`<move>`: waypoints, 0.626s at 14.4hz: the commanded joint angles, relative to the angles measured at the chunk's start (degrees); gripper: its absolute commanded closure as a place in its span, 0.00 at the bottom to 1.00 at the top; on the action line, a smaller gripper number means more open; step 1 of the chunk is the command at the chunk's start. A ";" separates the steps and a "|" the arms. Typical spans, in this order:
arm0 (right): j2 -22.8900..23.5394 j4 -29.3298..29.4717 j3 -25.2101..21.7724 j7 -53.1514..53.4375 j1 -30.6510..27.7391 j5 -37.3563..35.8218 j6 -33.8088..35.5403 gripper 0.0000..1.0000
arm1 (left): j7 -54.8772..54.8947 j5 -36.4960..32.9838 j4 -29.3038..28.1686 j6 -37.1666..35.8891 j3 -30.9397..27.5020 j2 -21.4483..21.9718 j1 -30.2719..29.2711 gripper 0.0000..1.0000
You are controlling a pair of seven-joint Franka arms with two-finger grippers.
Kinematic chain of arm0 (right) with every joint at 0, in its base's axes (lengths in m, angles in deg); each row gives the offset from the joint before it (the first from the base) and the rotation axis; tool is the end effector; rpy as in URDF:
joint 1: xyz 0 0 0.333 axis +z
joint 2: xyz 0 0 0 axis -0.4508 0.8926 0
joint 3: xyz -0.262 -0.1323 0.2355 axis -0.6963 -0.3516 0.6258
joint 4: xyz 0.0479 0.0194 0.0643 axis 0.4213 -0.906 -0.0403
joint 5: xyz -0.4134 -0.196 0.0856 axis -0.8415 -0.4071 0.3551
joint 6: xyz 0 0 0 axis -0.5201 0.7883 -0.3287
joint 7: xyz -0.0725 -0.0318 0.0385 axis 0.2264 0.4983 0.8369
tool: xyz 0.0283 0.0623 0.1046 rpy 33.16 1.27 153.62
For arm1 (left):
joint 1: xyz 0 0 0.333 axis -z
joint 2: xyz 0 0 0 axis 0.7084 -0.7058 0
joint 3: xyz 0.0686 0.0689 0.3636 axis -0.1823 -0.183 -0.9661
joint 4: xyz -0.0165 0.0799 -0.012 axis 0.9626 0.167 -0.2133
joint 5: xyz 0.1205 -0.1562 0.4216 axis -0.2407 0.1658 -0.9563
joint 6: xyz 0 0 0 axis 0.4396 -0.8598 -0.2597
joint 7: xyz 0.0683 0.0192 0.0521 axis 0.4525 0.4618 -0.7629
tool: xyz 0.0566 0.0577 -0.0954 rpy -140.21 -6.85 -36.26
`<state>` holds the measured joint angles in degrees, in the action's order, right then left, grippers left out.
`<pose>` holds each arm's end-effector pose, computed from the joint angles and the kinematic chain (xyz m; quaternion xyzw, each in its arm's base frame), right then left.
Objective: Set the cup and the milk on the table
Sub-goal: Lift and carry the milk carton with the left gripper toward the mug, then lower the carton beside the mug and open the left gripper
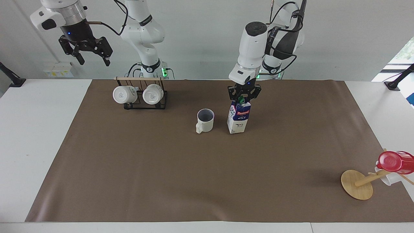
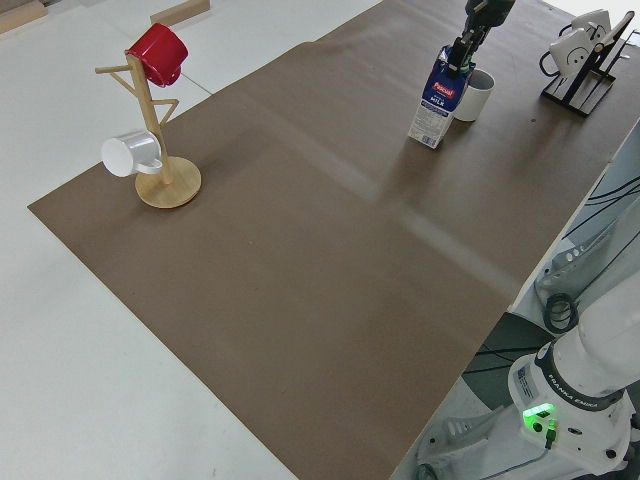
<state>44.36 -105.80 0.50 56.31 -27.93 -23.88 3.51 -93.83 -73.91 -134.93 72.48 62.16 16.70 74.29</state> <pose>0.5629 -0.0393 0.7452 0.9992 -0.0402 0.0001 0.0046 0.5098 -0.3615 0.4940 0.9984 0.0084 0.0554 0.0052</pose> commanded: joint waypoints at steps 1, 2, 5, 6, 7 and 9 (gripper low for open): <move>-0.13 0.04 0.00 0.51 -0.44 0.99 0.81 0.00 | -1.31 -1.79 1.61 0.12 -0.96 -1.20 1.40 0.45; -0.13 0.04 -0.09 0.51 -0.44 0.99 0.81 0.00 | -1.40 -1.79 1.96 0.12 -0.53 -1.64 1.49 0.45; -0.30 -0.40 -0.18 0.51 -0.44 0.99 0.81 0.00 | -2.37 -1.87 2.06 0.21 -0.52 -1.82 2.46 0.45; -0.30 -0.40 -0.18 0.43 -0.44 1.08 0.81 0.00 | -2.45 -2.22 2.06 0.21 -0.52 -2.17 2.54 0.45; -0.30 -0.40 -0.18 0.42 -0.44 1.00 0.81 0.00 | -2.80 -3.01 2.14 0.21 -0.52 -2.70 2.63 0.45; -0.30 -0.40 -0.18 0.51 -0.44 0.99 0.81 0.00 | -3.51 -3.02 2.14 0.21 -0.35 -2.79 2.98 0.44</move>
<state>44.36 -105.93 0.34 56.31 -27.94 -23.87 3.53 -95.40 -75.21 -134.30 72.57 62.55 15.22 75.68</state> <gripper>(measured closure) 0.000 0.441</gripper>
